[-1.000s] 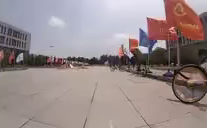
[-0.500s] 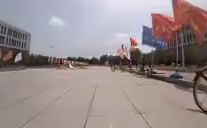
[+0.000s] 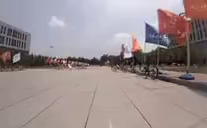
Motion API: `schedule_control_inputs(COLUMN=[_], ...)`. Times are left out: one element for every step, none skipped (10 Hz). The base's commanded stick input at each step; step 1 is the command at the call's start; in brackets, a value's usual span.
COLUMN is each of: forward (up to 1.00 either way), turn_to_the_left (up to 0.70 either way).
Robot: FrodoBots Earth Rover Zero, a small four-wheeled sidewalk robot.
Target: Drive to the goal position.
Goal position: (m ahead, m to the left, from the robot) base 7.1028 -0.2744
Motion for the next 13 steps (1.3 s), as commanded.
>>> schedule_control_inputs(forward=[1.00,1.00,1.00,1.00,1.00,1.00,1.00,1.00,1.00,1.00,1.00,1.00,1.00], turn_to_the_left=[0.00,0.00,-0.08,0.00,0.00,0.00,0.00,0.00,0.00,0.00,0.00,0.00,0.00])
